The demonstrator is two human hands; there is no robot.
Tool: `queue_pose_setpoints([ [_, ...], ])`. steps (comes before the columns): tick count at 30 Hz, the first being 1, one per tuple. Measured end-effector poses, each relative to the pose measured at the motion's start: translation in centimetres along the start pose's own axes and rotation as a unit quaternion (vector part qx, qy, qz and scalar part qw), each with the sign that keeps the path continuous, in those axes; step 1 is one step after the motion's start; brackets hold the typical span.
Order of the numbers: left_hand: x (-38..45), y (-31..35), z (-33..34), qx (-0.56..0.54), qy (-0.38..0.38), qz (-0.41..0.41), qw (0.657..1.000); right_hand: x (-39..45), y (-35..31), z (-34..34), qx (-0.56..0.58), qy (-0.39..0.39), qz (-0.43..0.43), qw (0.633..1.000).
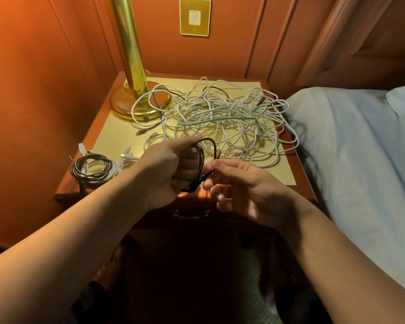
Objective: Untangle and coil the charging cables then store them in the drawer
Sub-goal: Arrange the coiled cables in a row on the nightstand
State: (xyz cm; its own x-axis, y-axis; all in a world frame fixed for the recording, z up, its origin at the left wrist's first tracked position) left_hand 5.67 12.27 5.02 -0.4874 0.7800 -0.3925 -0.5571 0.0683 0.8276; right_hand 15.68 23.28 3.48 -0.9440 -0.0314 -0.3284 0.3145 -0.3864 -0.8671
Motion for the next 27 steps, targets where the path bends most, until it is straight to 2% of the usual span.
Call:
queue_pose_setpoints([
  [9, 0.4, -0.1, -0.3, -0.049, -0.003, -0.006, 0.999, 0.4, 0.8, 0.4, 0.078, 0.026, 0.002, 0.997],
  [14, 0.6, 0.0, -0.5, -0.016, 0.006, 0.017, 1.000, 0.4, 0.4, 0.6, -0.017, 0.038, -0.016, 0.999],
  [18, 0.6, 0.0, -0.4, 0.058, 0.023, 0.066, 0.996, -0.1, 0.0, 0.7, -0.094, 0.001, -0.009, 0.996],
  [23, 0.2, 0.1, -0.4, 0.110, -0.009, 0.087, 0.990, -0.8, 0.4, 1.0, -0.108, -0.042, 0.011, 0.993],
  [27, -0.4, 0.2, 0.3, 0.144, -0.053, 0.095, 0.984, -0.7, 1.1, 1.4, -0.123, 0.019, -0.025, 0.992],
])
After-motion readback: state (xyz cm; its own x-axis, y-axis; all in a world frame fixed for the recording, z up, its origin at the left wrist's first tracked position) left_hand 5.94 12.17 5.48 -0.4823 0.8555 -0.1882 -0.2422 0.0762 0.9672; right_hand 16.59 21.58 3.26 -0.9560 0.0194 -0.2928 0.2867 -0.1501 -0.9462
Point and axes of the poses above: each hand's wrist, its own x-axis towards the middle knuckle, its own z-axis out of the palm, y = z × x, the point moved 4 cm from there along x, towards the middle knuckle, and after that the axes turned 1 degree about z, right-handed, at the moved point
